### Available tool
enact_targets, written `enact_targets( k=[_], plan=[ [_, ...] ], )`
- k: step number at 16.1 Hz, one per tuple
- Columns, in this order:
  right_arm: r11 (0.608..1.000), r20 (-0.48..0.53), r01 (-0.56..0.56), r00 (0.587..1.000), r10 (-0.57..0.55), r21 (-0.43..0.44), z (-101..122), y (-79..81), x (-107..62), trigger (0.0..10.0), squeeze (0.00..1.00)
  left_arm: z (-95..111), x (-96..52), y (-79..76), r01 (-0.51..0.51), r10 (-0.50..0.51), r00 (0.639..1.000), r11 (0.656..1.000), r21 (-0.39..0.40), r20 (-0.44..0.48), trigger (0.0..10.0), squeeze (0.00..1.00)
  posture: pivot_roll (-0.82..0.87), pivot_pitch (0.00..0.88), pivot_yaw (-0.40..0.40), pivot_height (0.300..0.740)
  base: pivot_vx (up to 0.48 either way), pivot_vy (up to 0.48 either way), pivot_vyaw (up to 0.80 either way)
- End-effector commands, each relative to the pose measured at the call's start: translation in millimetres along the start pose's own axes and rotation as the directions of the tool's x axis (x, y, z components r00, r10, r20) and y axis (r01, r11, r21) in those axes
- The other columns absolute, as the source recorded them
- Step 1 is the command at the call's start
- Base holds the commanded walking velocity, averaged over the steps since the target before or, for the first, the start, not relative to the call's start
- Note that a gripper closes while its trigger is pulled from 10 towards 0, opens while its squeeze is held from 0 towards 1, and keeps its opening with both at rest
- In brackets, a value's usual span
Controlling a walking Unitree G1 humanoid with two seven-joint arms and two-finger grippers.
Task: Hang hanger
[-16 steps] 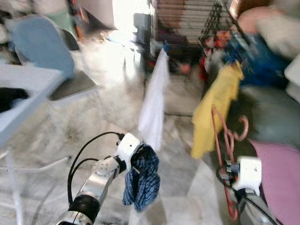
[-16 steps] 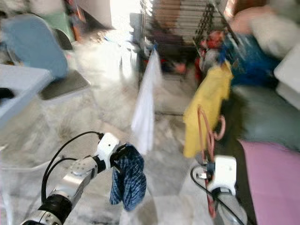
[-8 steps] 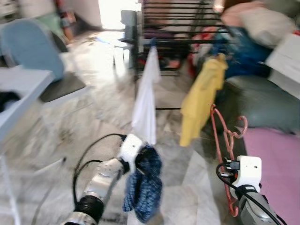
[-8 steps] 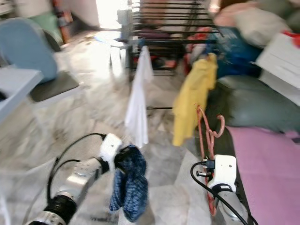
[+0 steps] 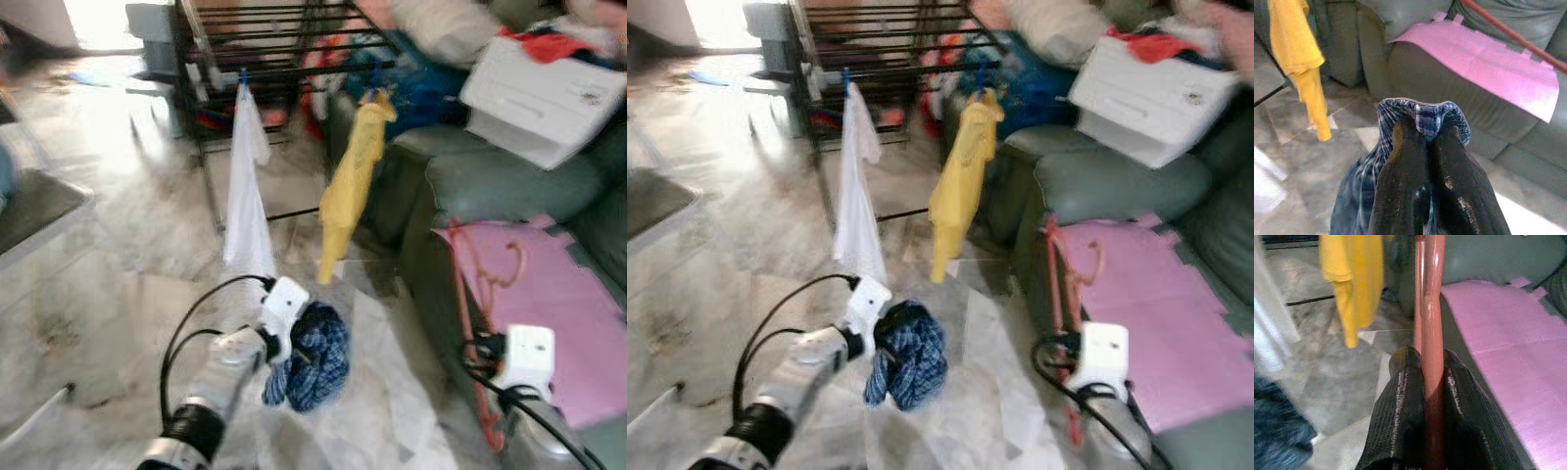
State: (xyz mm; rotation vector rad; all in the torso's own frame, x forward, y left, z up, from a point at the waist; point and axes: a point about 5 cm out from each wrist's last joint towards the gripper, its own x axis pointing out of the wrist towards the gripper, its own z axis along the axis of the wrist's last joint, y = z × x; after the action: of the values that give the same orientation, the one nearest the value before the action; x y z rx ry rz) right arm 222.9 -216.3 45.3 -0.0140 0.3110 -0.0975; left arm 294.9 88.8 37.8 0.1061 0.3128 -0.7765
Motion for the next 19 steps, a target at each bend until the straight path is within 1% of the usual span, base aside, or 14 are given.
enact_targets(
  k=[1, 10, 15, 17, 19],
  plan=[
    [1.000, 0.017, 0.004, 1.000, -0.004, -0.010, 4, -1.0, 0.8, 10.0, 0.00, 6, -0.8, 4.7, -0.012, 0.012, 1.000, 1.000, 0.018, 0.016, 10.0, 0.00, 0.06, 0.000, -0.050, 0.740, 0.000, 0.349, 0.00],
    [1.000, 0.016, 0.007, 1.000, -0.007, -0.009, 2, 0.3, 1.1, 10.0, 0.00, 6, -1.2, 5.6, -0.013, 0.013, 1.000, 1.000, 0.029, 0.013, 10.0, 0.00, 0.06, 0.000, -0.046, 0.740, 0.000, 0.342, 0.00],
    [1.000, 0.011, 0.007, 1.000, -0.007, -0.014, 1, 0.6, 0.9, 10.0, 0.00, 7, -1.3, 5.2, -0.005, 0.004, 1.000, 0.999, 0.038, 0.020, 10.0, 0.00, 0.06, 0.000, -0.045, 0.740, 0.000, 0.000, 0.00],
    [1.000, 0.011, 0.006, 1.000, -0.006, -0.016, 1, 0.7, 0.9, 10.0, 0.00, 10, -1.2, 6.4, -0.002, 0.001, 0.999, 0.999, 0.034, 0.046, 10.0, 0.00, 0.06, 0.000, -0.045, 0.740, 0.000, 0.000, 0.00],
    [1.000, 0.011, 0.004, 1.000, -0.004, -0.017, 0, 1.1, 0.8, 10.0, 0.00, 18, -2.5, 11.4, 0.010, -0.014, 0.996, 0.999, 0.045, 0.091, 10.0, 0.00, 0.06, 0.000, -0.045, 0.740, 0.000, 0.000, 0.00]
  ],
)
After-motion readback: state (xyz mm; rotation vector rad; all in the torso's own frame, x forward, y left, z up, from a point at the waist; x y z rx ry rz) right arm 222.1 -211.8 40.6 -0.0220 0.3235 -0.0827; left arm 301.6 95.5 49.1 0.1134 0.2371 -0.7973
